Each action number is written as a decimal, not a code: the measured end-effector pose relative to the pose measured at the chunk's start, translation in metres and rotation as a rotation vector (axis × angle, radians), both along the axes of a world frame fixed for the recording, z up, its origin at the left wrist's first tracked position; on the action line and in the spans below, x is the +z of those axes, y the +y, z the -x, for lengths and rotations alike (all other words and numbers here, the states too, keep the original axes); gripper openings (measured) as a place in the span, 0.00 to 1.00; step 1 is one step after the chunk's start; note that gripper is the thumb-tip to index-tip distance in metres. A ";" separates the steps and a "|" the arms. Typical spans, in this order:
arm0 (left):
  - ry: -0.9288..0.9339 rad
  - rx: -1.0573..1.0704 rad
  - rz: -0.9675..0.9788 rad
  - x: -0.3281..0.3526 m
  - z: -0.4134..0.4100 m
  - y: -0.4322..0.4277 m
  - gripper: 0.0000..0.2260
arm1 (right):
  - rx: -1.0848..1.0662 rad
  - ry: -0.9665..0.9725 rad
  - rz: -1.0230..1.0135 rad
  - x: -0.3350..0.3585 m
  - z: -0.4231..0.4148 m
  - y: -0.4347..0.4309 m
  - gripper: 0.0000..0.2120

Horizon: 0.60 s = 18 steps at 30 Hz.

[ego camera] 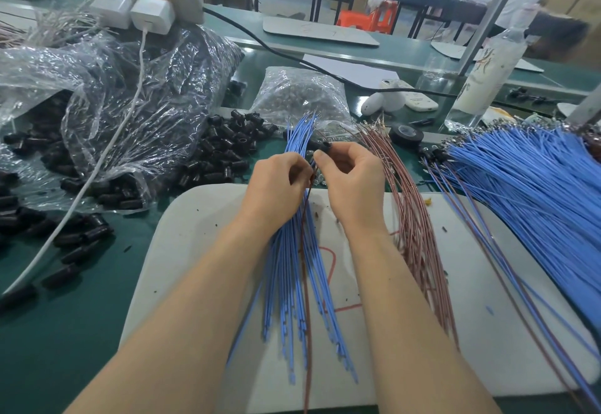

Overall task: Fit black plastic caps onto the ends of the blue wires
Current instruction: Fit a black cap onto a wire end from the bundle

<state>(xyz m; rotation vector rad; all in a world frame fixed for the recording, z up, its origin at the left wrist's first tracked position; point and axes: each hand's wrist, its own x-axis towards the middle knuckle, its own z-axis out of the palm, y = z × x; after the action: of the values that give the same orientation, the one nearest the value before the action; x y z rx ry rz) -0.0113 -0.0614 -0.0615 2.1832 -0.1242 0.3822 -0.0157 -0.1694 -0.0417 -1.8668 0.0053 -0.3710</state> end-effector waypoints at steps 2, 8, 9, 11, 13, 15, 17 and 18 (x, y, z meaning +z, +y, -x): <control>-0.019 -0.007 0.052 0.002 0.001 0.000 0.06 | 0.006 0.007 0.011 -0.001 -0.001 0.000 0.09; -0.071 -0.076 0.143 0.008 0.002 0.000 0.11 | 0.050 0.042 0.055 -0.002 -0.003 -0.004 0.08; -0.094 -0.056 0.154 0.008 0.001 0.000 0.09 | 0.030 0.026 0.080 -0.001 -0.004 -0.006 0.10; -0.121 -0.016 0.189 0.009 0.000 0.002 0.06 | -0.065 -0.025 0.085 0.001 -0.006 -0.012 0.10; -0.139 0.005 0.223 0.009 -0.002 0.005 0.05 | -0.171 -0.047 0.072 0.002 -0.008 -0.020 0.07; -0.152 0.017 0.251 0.008 -0.002 0.007 0.05 | -0.218 -0.037 0.125 0.001 -0.009 -0.028 0.08; -0.156 0.022 0.261 0.008 -0.002 0.006 0.05 | -0.203 -0.006 0.245 -0.002 -0.009 -0.030 0.09; -0.155 0.020 0.259 0.008 -0.002 0.005 0.05 | -0.181 0.010 0.317 -0.003 -0.008 -0.029 0.09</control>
<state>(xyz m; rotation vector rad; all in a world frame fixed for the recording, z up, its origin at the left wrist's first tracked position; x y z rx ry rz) -0.0097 -0.0565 -0.0536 1.8999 -0.1310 0.5480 -0.0076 -0.1980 -0.0449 -2.1889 0.1303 -0.5108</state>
